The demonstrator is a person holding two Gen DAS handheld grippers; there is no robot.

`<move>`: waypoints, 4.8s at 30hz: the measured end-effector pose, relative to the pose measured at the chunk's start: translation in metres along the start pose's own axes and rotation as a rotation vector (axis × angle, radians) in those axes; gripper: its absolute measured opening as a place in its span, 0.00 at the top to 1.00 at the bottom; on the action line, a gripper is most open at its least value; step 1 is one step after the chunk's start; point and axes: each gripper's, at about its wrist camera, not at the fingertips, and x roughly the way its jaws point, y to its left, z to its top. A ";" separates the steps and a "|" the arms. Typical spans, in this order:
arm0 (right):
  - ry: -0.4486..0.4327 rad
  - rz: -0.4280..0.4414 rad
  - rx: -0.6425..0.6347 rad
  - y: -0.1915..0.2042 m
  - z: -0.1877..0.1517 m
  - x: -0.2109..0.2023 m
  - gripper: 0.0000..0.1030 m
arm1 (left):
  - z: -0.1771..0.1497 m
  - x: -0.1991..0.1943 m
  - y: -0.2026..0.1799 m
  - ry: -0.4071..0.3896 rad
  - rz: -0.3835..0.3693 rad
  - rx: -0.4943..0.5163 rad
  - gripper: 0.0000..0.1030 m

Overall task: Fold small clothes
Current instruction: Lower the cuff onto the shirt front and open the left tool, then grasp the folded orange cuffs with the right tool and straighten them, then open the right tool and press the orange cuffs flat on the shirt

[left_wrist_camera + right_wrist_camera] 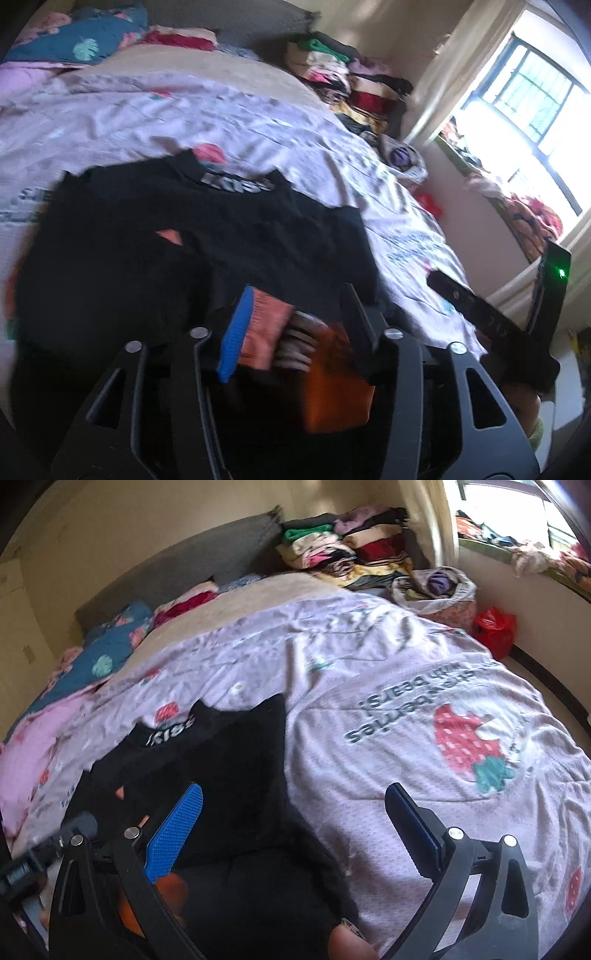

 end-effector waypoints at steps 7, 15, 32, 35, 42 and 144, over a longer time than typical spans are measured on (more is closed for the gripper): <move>0.152 0.132 -0.126 0.049 -0.026 0.025 0.21 | 0.012 -0.039 0.055 -0.100 0.235 -0.056 0.41; 0.247 0.139 -0.120 0.068 -0.061 0.040 0.54 | 0.012 -0.074 0.125 -0.146 0.334 -0.194 0.40; -0.200 0.261 -0.456 0.125 0.037 -0.051 0.95 | 0.003 -0.070 0.153 -0.132 0.350 -0.249 0.40; -0.212 0.242 -0.443 0.113 0.037 -0.044 0.95 | 0.005 -0.063 0.145 -0.122 0.353 -0.220 0.40; -0.091 0.131 -0.395 0.092 0.026 0.005 0.95 | 0.019 -0.039 0.115 -0.110 0.336 -0.128 0.40; -0.033 0.253 -0.342 0.087 -0.001 -0.021 0.06 | 0.000 -0.079 0.055 -0.070 0.315 -0.089 0.09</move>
